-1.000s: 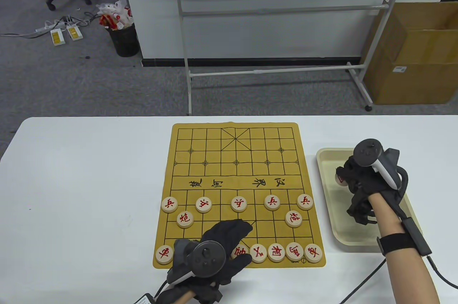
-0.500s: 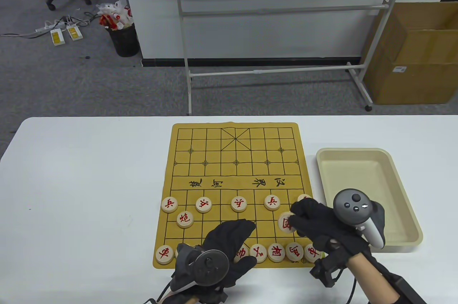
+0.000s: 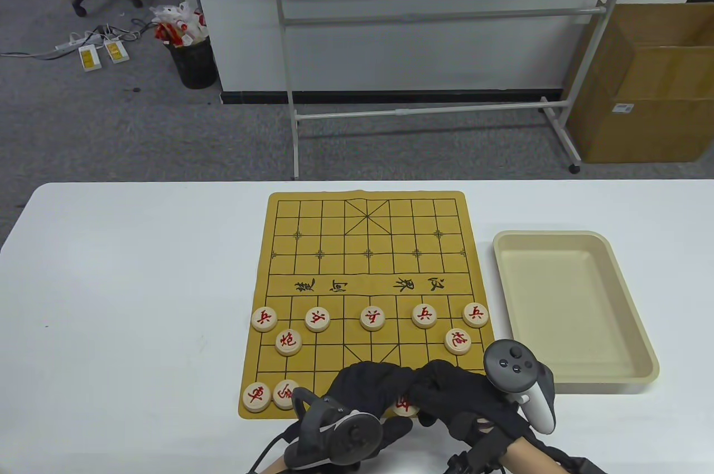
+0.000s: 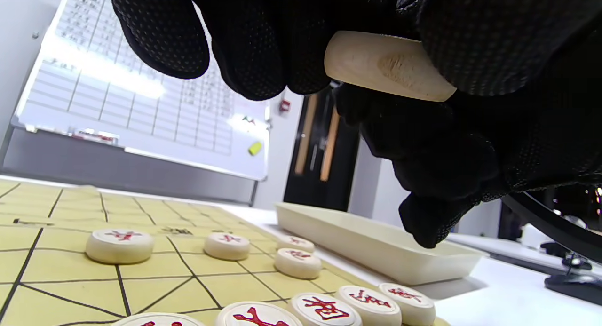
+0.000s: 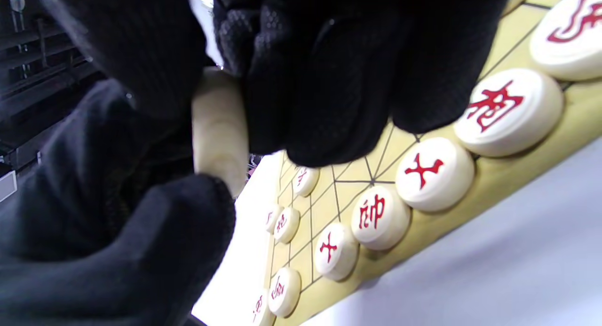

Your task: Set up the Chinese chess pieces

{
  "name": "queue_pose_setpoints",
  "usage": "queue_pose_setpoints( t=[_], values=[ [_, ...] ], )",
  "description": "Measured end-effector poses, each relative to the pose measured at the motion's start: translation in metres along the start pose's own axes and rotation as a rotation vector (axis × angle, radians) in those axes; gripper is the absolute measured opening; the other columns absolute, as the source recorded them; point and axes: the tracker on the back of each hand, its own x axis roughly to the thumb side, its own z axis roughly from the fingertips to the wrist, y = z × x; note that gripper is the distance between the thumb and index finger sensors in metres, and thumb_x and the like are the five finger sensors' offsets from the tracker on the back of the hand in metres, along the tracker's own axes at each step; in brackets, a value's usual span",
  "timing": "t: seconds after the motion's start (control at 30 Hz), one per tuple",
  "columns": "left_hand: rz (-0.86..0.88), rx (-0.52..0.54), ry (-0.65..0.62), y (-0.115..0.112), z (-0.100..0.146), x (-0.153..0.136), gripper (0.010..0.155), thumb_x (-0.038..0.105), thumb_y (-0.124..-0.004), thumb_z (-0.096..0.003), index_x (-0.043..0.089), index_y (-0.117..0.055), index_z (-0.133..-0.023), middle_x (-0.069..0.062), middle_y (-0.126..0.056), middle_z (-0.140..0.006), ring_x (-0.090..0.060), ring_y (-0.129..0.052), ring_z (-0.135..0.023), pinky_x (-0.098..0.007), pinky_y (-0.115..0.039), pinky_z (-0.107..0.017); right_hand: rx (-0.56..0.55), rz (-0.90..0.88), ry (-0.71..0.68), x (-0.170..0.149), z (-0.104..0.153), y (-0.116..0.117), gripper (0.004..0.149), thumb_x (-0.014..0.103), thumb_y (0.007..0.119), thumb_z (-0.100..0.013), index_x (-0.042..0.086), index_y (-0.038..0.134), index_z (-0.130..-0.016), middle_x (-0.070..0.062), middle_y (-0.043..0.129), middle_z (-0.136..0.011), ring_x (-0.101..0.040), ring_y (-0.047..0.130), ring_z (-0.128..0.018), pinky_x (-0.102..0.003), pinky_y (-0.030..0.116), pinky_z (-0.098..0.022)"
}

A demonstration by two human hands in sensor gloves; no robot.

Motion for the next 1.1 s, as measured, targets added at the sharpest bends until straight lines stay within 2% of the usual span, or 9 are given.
queue_pose_setpoints(
  t=[0.23, 0.33, 0.4, 0.53, 0.67, 0.77, 0.87, 1.0, 1.1],
  values=[
    [-0.113, 0.035, -0.075, 0.006, 0.001, 0.007, 0.077, 0.058, -0.079, -0.0339, 0.024, -0.066, -0.102, -0.002, -0.082, -0.096, -0.023, -0.089, -0.084, -0.051, -0.077, -0.068, -0.006, -0.022, -0.019, 0.005, 0.003, 0.002, 0.053, 0.045, 0.085, -0.043, 0.01, 0.082, -0.082, -0.008, 0.102, -0.065, -0.023, 0.106, -0.045, -0.049, 0.086, -0.051],
    [-0.134, 0.054, -0.087, 0.009, -0.001, 0.007, 0.078, 0.059, -0.078, -0.0332, 0.022, -0.066, -0.101, -0.003, -0.084, -0.094, -0.023, -0.09, -0.081, -0.05, -0.078, -0.067, 0.001, -0.013, -0.041, 0.007, 0.004, 0.002, 0.054, 0.045, 0.084, -0.044, 0.01, 0.08, -0.085, -0.009, 0.099, -0.068, -0.026, 0.104, -0.049, -0.051, 0.083, -0.054],
    [-0.121, 0.05, -0.057, 0.014, -0.003, 0.0, 0.078, 0.06, -0.078, -0.033, 0.022, -0.067, -0.1, -0.003, -0.085, -0.093, -0.022, -0.091, -0.081, -0.05, -0.079, -0.067, -0.01, 0.015, -0.088, 0.011, 0.007, 0.0, 0.058, 0.045, 0.081, -0.046, 0.009, 0.077, -0.091, -0.013, 0.096, -0.076, -0.03, 0.102, -0.058, -0.055, 0.079, -0.058],
    [-0.151, 0.038, 0.054, 0.03, -0.007, -0.037, 0.078, 0.06, -0.079, -0.0322, 0.022, -0.069, -0.1, -0.003, -0.086, -0.092, -0.022, -0.092, -0.079, -0.05, -0.079, -0.066, -0.051, 0.092, -0.152, 0.016, 0.017, -0.006, 0.059, 0.039, 0.078, -0.049, 0.008, 0.073, -0.098, -0.018, 0.09, -0.088, -0.037, 0.096, -0.07, -0.058, 0.073, -0.061],
    [-0.305, -0.137, 0.202, 0.026, -0.01, -0.087, 0.078, 0.06, -0.08, -0.0319, 0.023, -0.07, -0.099, -0.003, -0.087, -0.091, -0.022, -0.093, -0.079, -0.051, -0.079, -0.067, -0.148, 0.299, -0.228, 0.02, 0.024, -0.008, 0.06, 0.04, 0.078, -0.049, 0.009, 0.072, -0.1, -0.018, 0.087, -0.092, -0.039, 0.094, -0.074, -0.059, 0.071, -0.063],
    [-0.356, -0.315, 0.222, 0.006, -0.01, -0.109, 0.078, 0.06, -0.081, -0.0313, 0.023, -0.071, -0.099, -0.003, -0.087, -0.091, -0.023, -0.093, -0.079, -0.052, -0.078, -0.068, -0.174, 0.384, -0.25, 0.021, 0.027, -0.006, 0.06, 0.041, 0.078, -0.049, 0.01, 0.071, -0.1, -0.018, 0.087, -0.092, -0.039, 0.093, -0.075, -0.059, 0.07, -0.063],
    [-0.41, -0.494, 0.242, -0.012, -0.011, -0.116, 0.078, 0.06, -0.081, -0.0308, 0.023, -0.071, -0.099, -0.002, -0.087, -0.091, -0.022, -0.093, -0.079, -0.052, -0.076, -0.069, -0.163, 0.399, -0.254, 0.021, 0.028, -0.004, 0.061, 0.042, 0.077, -0.049, 0.01, 0.072, -0.1, -0.018, 0.087, -0.092, -0.039, 0.093, -0.075, -0.06, 0.07, -0.064],
    [-0.421, -0.619, 0.226, -0.029, -0.009, -0.115, 0.078, 0.059, -0.083, -0.0301, 0.024, -0.071, -0.099, -0.002, -0.087, -0.092, -0.022, -0.093, -0.08, -0.054, -0.073, -0.072, -0.166, 0.408, -0.255, 0.02, 0.028, -0.004, 0.062, 0.043, 0.077, -0.048, 0.01, 0.072, -0.1, -0.019, 0.087, -0.092, -0.04, 0.093, -0.075, -0.06, 0.07, -0.064],
    [-0.429, -0.663, 0.197, -0.038, -0.008, -0.111, 0.078, 0.059, -0.084, -0.0292, 0.025, -0.071, -0.098, -0.001, -0.088, -0.092, -0.021, -0.094, -0.08, -0.055, -0.071, -0.073, -0.163, 0.404, -0.249, 0.019, 0.027, -0.004, 0.062, 0.043, 0.077, -0.048, 0.01, 0.072, -0.1, -0.019, 0.087, -0.092, -0.04, 0.093, -0.075, -0.06, 0.07, -0.064]
  ],
)
